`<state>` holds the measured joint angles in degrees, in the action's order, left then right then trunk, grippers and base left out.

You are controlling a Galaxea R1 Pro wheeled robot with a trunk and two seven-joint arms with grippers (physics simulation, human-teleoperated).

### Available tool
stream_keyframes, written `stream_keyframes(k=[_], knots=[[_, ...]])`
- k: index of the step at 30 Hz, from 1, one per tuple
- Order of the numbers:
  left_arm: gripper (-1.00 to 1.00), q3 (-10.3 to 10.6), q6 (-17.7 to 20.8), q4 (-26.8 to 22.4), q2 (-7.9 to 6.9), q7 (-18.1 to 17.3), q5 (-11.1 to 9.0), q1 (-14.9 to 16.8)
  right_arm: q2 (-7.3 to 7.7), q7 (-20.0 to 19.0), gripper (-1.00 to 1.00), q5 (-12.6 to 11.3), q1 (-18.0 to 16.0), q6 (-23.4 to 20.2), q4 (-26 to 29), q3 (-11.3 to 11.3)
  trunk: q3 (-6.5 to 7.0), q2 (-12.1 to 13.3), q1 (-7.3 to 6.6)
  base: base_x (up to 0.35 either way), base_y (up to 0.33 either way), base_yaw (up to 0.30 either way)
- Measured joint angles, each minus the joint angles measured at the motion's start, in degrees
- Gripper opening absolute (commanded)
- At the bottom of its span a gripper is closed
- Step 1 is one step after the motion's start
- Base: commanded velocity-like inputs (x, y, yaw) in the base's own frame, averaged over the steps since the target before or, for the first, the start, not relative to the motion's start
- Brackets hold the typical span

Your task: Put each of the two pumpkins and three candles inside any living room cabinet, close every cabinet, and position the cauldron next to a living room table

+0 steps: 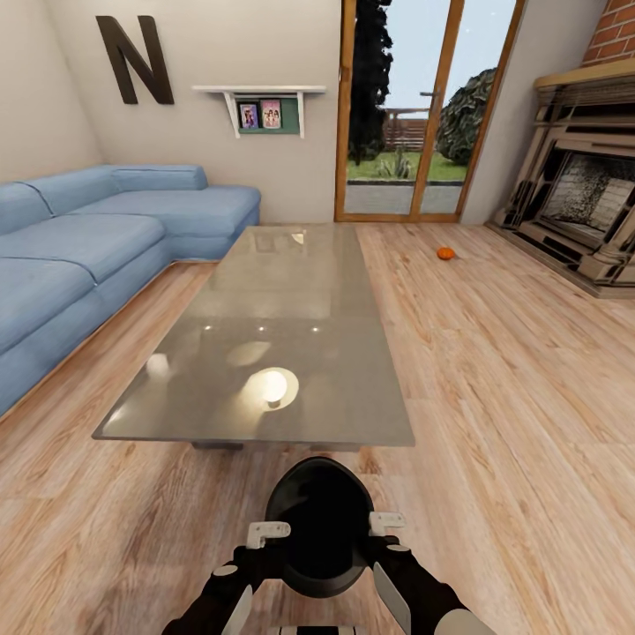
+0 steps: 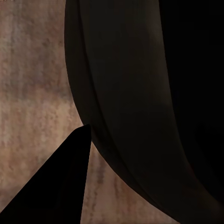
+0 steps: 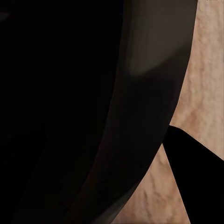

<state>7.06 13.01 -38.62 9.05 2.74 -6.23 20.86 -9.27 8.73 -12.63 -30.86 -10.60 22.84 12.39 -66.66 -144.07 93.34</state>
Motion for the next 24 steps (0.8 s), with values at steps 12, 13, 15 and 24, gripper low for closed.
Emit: stream_keyframes(k=[12, 13, 15, 24], knots=[[-1.0, 0.0, 0.0, 0.0, 0.0, 0.0, 0.0, 0.0, 0.0, 0.1, -1.0, -0.1, 0.0, 0.0, 0.0, 0.1, 0.0, 0.0, 0.0, 0.033, 0.0, 0.0], [-1.0, 0.0, 0.0, 0.0, 0.0, 0.0, 0.0, 0.0, 0.0, 0.1, -1.0, -0.1, 0.0, 0.0, 0.0, 0.1, 0.0, 0.0, 0.0, 0.004, 0.0, 0.0], [-1.0, 0.0, 0.0, 0.0, 0.0, 0.0, 0.0, 0.0, 0.0, 0.1, -1.0, -0.1, 0.0, 0.0, 0.0, 0.1, 0.0, 0.0, 0.0, 0.002, 0.0, 0.0], [-1.0, 0.0, 0.0, 0.0, 0.0, 0.0, 0.0, 0.0, 0.01, 0.1, -1.0, -0.2, 0.0, 0.0, 0.0, 0.1, 0.0, 0.0, 0.0, 0.0, 0.0, 0.0]])
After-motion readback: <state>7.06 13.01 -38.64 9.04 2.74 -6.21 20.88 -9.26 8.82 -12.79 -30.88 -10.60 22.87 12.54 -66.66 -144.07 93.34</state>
